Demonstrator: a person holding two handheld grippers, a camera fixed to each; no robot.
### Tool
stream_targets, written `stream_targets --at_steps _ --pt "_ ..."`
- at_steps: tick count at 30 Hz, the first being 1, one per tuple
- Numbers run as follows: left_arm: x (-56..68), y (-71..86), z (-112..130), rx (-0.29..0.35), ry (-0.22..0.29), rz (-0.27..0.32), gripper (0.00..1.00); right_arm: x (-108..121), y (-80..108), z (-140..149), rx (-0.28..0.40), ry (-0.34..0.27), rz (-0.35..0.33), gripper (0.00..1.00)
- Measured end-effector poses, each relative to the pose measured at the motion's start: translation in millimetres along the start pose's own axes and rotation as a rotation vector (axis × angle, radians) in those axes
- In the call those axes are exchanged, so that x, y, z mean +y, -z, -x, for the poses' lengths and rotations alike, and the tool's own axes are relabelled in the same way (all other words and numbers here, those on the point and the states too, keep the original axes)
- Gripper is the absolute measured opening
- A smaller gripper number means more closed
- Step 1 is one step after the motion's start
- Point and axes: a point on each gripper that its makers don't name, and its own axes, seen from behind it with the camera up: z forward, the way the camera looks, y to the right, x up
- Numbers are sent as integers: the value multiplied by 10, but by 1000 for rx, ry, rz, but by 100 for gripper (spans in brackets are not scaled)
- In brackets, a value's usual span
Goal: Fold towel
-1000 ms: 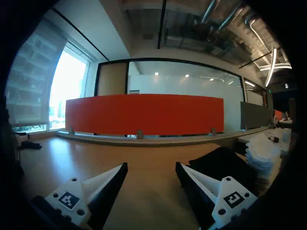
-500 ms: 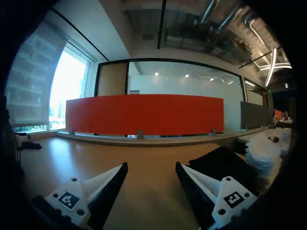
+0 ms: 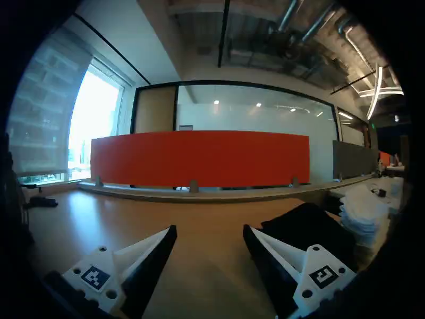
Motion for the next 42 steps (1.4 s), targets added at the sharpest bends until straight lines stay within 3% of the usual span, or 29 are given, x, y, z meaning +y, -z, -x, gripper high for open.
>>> stream_targets --at_steps 42 --pt "-6 12 -47 -1 0 0 93 1 -3 5 0 0 0 100"
